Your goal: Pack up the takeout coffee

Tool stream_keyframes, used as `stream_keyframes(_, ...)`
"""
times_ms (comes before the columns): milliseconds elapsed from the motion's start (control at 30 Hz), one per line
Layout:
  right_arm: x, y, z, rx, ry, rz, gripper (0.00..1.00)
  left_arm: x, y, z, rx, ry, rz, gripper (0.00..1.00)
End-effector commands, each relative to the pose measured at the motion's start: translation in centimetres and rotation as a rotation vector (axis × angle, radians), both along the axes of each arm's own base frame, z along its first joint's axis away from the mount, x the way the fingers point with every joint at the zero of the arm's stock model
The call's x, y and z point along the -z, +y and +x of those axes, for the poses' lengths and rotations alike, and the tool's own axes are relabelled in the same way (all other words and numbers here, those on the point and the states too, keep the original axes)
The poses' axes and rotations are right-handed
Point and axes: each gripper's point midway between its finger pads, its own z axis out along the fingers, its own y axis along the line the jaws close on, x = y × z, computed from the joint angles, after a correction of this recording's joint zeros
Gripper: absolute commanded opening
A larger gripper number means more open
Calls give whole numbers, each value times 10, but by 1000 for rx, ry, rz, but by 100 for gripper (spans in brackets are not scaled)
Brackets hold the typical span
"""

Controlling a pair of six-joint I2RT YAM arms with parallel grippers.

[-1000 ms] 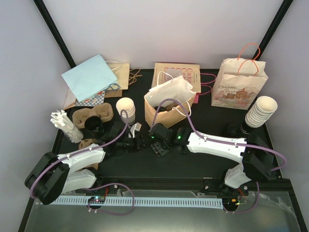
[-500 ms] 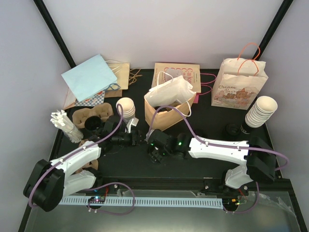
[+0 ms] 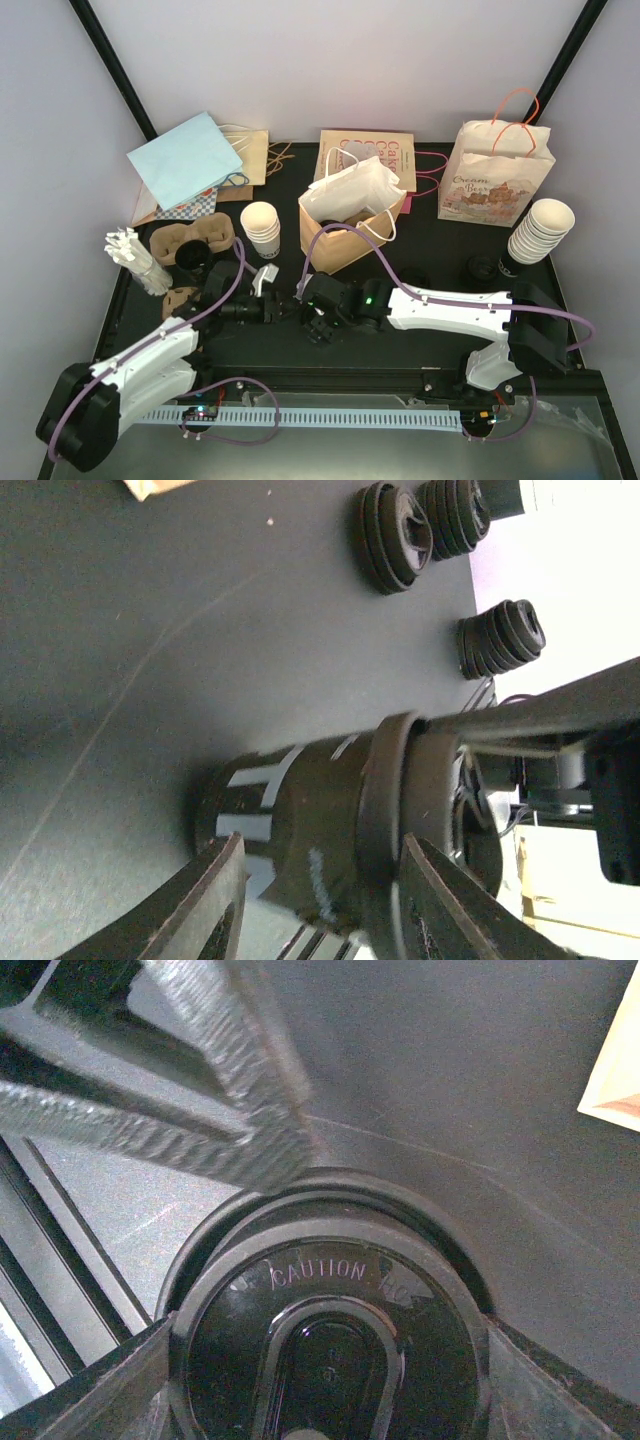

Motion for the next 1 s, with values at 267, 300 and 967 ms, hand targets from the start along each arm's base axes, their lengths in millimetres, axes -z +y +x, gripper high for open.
stream_keyframes(267, 66, -58, -52, -45, 255, -293, 74, 11, -1, -15, 36, 27, -63, 44)
stream_keyframes(300, 66, -58, -53, -46, 257, -293, 74, 9, -1, -14, 36, 17, -67, 45)
stream_keyframes(967, 68, -59, -54, -48, 260, -303, 74, 3, -3, -16, 60, 10, -82, 45)
